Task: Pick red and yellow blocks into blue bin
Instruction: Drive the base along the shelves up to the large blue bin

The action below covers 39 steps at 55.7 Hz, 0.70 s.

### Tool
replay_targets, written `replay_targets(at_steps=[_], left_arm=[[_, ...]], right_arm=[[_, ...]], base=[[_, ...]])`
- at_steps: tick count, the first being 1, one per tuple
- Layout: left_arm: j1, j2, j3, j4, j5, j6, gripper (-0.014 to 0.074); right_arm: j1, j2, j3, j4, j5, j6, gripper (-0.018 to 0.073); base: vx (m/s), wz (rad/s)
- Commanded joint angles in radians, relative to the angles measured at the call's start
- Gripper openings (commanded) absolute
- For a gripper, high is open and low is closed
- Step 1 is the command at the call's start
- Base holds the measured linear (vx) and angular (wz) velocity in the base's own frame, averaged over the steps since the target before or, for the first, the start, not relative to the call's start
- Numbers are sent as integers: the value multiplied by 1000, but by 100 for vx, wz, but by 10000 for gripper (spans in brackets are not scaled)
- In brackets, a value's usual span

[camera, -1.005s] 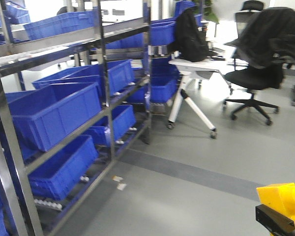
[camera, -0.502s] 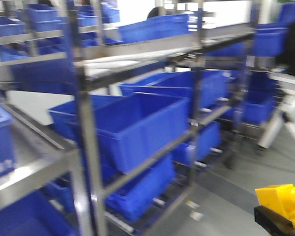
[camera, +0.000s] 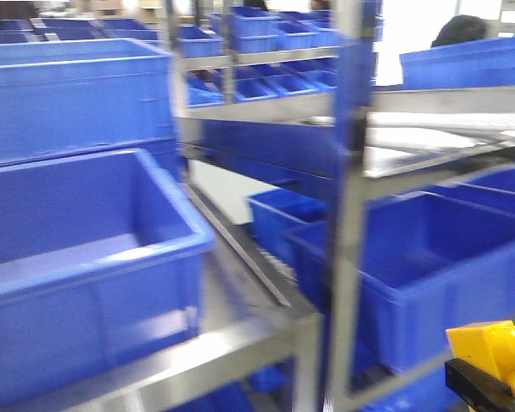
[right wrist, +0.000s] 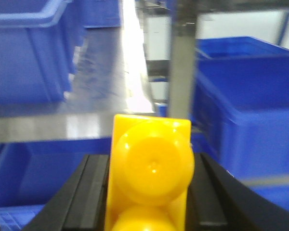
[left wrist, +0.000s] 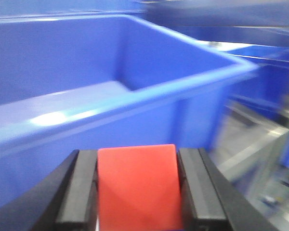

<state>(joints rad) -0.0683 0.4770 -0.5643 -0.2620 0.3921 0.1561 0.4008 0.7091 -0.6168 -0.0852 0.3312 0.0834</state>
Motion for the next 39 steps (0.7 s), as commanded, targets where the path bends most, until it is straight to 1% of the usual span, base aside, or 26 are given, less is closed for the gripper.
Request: replay_targets(at_steps=[1,24,39], left_arm=[[-9,8,-31,-13,-84,-1,2],[-9,8,-31,-13,-84,-1,2],[-9,8,-31,-13,-84,-1,2]], right_arm=[[-3,-1,-32,-13,-83,-6,-11],[-3,-1,-32,-13,-83,-6,-11],[-3,-1,-32,-13,-83,-6,-11]], base=[[21,64],[17,65],[9,42]])
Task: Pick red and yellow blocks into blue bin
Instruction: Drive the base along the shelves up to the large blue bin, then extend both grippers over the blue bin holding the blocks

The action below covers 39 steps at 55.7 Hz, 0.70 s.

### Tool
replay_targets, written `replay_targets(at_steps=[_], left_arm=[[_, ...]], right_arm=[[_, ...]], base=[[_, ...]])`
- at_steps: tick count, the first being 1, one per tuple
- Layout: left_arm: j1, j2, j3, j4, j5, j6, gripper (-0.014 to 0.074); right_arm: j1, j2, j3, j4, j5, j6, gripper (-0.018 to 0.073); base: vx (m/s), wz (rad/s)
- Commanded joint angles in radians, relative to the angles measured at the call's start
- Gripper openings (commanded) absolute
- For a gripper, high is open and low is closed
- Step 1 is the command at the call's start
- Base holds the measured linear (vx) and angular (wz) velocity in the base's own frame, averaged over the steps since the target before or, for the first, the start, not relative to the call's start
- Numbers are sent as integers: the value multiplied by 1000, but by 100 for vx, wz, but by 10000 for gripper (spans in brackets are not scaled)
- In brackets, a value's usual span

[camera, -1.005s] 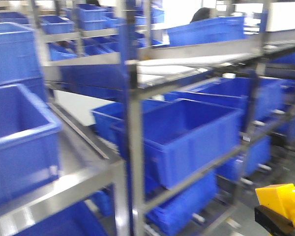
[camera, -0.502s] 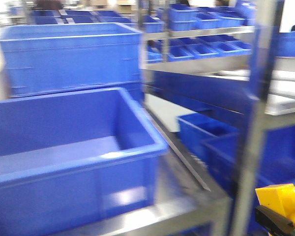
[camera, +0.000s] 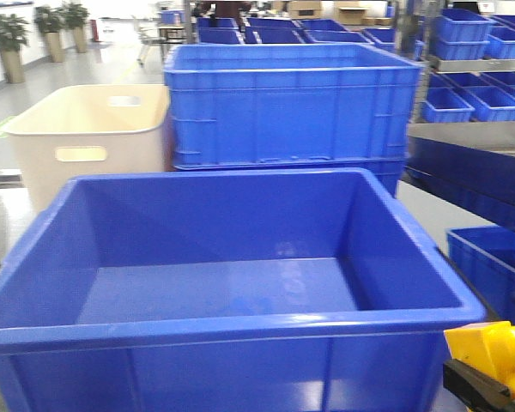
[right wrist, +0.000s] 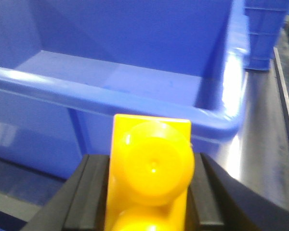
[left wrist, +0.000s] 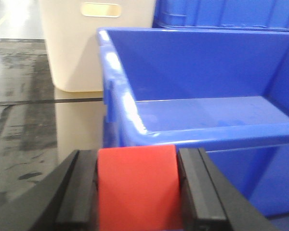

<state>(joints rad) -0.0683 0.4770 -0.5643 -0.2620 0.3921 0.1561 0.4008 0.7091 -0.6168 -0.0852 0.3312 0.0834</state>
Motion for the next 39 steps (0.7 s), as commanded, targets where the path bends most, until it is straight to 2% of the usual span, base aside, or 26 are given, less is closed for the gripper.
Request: replay_targets(at_steps=[1,39], left_arm=[[-9,8,-31,-13,-84,-1,2],[-9,8,-31,-13,-98,-1,2]], right_arm=[[-3,-1,-32,-13,-83,-6,-11],[-3,-1,-32,-8,-83,-6,-11]], base=[[5,25],[1,4]])
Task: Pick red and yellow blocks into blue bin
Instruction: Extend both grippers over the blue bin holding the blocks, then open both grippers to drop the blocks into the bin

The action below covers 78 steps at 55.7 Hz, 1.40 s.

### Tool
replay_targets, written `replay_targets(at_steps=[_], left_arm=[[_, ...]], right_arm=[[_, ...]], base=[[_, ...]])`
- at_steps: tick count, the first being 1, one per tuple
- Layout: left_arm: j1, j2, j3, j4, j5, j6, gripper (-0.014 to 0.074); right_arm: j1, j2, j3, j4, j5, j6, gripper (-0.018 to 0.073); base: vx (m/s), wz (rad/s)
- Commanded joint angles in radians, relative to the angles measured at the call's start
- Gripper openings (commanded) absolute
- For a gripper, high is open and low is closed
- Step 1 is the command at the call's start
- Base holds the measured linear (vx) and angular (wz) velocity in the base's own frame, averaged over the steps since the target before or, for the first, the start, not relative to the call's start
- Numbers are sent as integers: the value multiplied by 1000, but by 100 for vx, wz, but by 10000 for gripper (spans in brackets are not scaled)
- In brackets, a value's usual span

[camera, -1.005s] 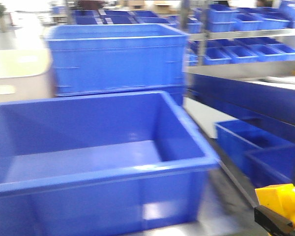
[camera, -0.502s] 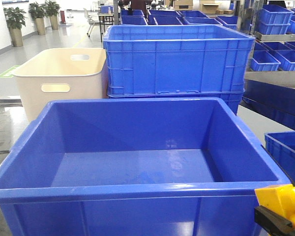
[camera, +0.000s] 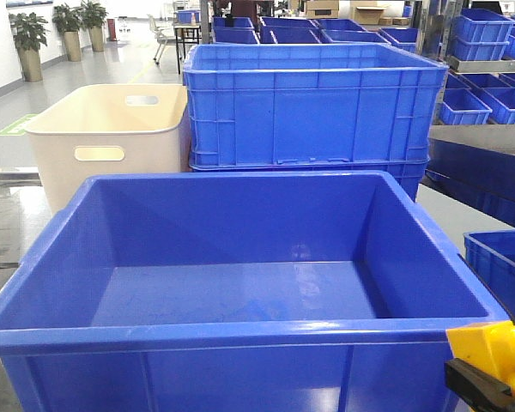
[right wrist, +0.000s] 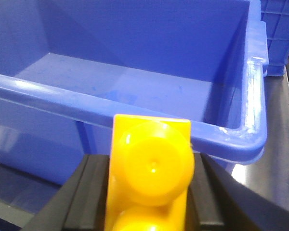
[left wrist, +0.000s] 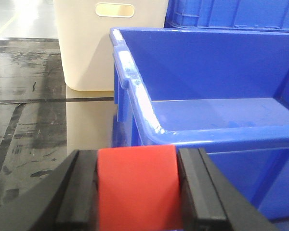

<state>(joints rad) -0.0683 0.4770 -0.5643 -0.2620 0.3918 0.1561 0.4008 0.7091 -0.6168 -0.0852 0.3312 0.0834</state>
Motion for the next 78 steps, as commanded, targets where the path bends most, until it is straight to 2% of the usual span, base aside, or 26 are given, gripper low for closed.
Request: replay_targets(at_steps=[1,11,18,20,25,32,37,41,47,55,61,69,74,78], left_arm=[[-9,8,-31,-13,-100,-1,2],[-9,8,-31,-16,-107,-3,2],[-10,31,-67,-73,-104,7,2],[-14,51,-96,-90,-99,30,2],[-41,138,-200,-161,-87,160,2],[-106,330,-373,-346,-74,403,2],[-138,485,-480,-428,-78,524,2],[-149,611,-556,-467,-97,573,4],[-151,759,-646,-469,-92,577,24],[-151,869,-730,-469,-22,575,142],[-151,890,-740,-484,6,574,276],[-151,889,-740,-484,-10,574,472],[-151,889,-740,-484,-22,574,562],[-151,887,-740,-484,-18,574,596]], right_arm=[[-3,-1,-32,-8,-83,-6,-11],[-3,-1,-32,18,-97,-2,-11],[-3,2,-70,13,-131,-6,-11],[-3,17,-98,8,-138,-11,-11],[-3,85,-204,5,-134,-23,-11],[-1,242,-364,16,-129,-78,-11],[-1,382,-469,18,-131,-83,-11],[-1,495,-538,14,-132,-98,-8],[-1,619,-624,13,-131,-136,10],[-1,667,-663,13,-137,-144,120],[-1,666,-662,13,-136,-144,270],[-1,665,-662,13,-135,-144,517],[-1,665,-662,12,-135,-144,616],[-2,665,-662,12,-135,-144,665]], base=[[0,0],[0,0],[0,0],[0,0],[0,0],[0,0],[0,0],[0,0],[0,0],[0,0],[0,0],[0,0],[0,0],[0,0]])
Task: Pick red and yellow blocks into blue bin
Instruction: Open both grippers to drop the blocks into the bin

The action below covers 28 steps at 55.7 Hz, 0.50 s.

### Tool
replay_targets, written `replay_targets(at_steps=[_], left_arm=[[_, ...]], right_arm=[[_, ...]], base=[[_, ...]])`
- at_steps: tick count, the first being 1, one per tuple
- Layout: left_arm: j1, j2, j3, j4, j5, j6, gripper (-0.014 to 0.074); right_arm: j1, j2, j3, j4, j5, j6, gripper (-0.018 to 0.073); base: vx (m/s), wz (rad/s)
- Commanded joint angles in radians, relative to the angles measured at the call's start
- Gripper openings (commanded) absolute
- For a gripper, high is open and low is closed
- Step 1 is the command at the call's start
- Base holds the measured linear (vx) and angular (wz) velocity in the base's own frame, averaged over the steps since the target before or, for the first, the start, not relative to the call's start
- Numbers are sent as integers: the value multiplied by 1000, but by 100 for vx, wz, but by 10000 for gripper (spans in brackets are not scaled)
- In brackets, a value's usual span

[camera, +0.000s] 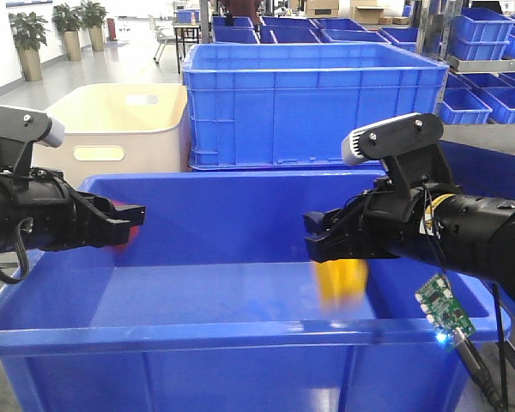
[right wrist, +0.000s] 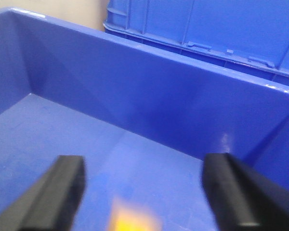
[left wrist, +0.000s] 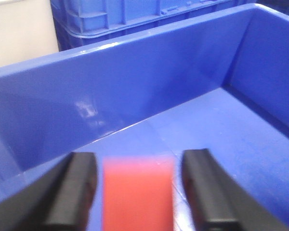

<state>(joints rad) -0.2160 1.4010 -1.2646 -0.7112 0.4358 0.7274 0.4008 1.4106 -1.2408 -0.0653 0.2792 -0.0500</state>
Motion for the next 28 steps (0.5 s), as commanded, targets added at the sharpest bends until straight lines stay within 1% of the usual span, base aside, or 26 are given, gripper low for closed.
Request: replay_targets(at_steps=[1,6,8,10,11,14,15,16,17,18,20,21,22,23,24,25,28], left_arm=[[-3,-38,-39,-35,-57,2,598],[-3,-57,-39,-35,-34,2,580],[-3,-70,-39,-34,-24,3,559],[-1,-87,-39,-26,-9,3,513],[0,-98,-39,-23,-3,3,493],[2,-136,-39,5,26,1,385],[2,-153,-39,18,36,-2,335],[2,-169,-39,30,47,-7,281],[2,-181,-39,37,54,-10,243],[2,-198,-39,48,65,-16,183],[2,-235,-39,62,83,-34,60],[2,-247,-39,69,93,-48,20],[2,-265,-39,77,100,-58,-11],[2,-276,-39,80,111,-71,-10],[2,-293,-39,82,119,-81,-10],[2,-305,-36,83,132,-94,-9],[2,-359,-16,80,165,-122,-8]], right_arm=[[-3,-39,-38,-10,-82,-11,671],[-3,-59,-38,-7,-65,2,654],[-3,-78,-38,-5,-46,14,633],[-3,-97,-38,-7,-23,25,600],[-3,-110,-38,-8,-5,27,574],[-3,-152,-38,-29,45,27,484],[-3,-169,-38,-45,79,27,427],[-3,-181,-38,-56,97,27,396],[-3,-200,-38,-71,125,27,345],[-3,-213,-38,-80,145,27,310],[-3,-252,-37,-105,205,36,198],[-3,-273,-35,-115,232,41,160],[-3,-293,-35,-119,263,50,101],[-3,-306,-35,-124,285,50,62],[-3,-325,-35,-127,315,50,5],[-3,-346,-34,-128,333,56,-18],[-3,-407,-7,-133,371,58,-16]], base=[[0,0],[0,0],[0,0],[0,0],[0,0],[0,0],[0,0],[0,0],[0,0],[0,0],[0,0],[0,0],[0,0],[0,0],[0,0],[0,0],[0,0]])
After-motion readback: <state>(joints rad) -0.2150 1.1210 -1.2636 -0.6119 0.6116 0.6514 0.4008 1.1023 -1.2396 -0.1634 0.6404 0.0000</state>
